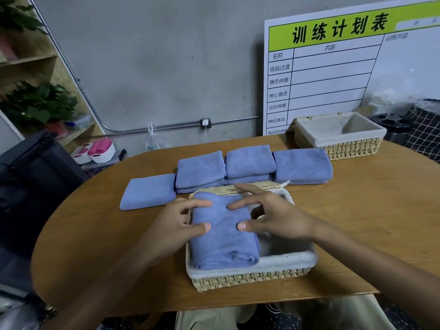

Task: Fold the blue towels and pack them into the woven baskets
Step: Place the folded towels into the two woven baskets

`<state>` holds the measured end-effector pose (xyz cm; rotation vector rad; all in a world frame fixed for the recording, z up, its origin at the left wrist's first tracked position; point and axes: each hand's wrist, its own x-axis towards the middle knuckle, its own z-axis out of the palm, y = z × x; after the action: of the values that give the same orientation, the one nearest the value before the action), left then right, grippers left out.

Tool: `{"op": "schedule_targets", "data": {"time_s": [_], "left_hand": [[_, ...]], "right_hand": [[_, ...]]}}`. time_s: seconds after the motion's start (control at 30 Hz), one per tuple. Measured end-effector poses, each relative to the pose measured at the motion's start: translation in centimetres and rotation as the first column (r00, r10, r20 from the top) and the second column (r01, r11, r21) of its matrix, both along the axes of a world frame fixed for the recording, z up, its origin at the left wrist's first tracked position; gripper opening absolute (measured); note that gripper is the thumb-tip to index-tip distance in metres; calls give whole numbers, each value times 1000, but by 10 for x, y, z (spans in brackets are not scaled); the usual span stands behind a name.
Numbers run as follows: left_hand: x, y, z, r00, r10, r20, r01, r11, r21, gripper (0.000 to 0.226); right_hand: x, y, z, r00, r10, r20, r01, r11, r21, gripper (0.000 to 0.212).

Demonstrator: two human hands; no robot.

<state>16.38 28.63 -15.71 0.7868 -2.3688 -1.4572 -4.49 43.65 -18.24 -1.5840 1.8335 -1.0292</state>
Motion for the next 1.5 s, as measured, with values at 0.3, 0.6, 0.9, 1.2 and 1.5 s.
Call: {"op": "schedule_targets", "data": {"time_s": [0.3, 0.6, 0.9, 1.2, 1.5], "left_hand": [[-12, -6, -28, 978, 7, 210, 172, 554, -815, 62], [-19, -4, -22, 955, -28, 295, 292, 263, -920, 45], [-28, -7, -15, 772, -94, 629, 621, 321, -715, 59], [-33, -6, -12, 689, -80, 721, 690, 378, -618, 68], [-42, -8, -13, 626, -18, 779, 745, 310, -591, 71]], "right_hand": [[5, -7, -21, 959, -50, -278, 47, 999, -18, 53], [9, -14, -25, 900, 18, -436, 30, 994, 102, 64], [6, -13, -10, 819, 60, -570, -96, 995, -33, 42], [6, -19, -23, 839, 195, -508, -122, 977, 174, 64], [-2, -21, -24, 875, 206, -438, -107, 965, 241, 75]]}}
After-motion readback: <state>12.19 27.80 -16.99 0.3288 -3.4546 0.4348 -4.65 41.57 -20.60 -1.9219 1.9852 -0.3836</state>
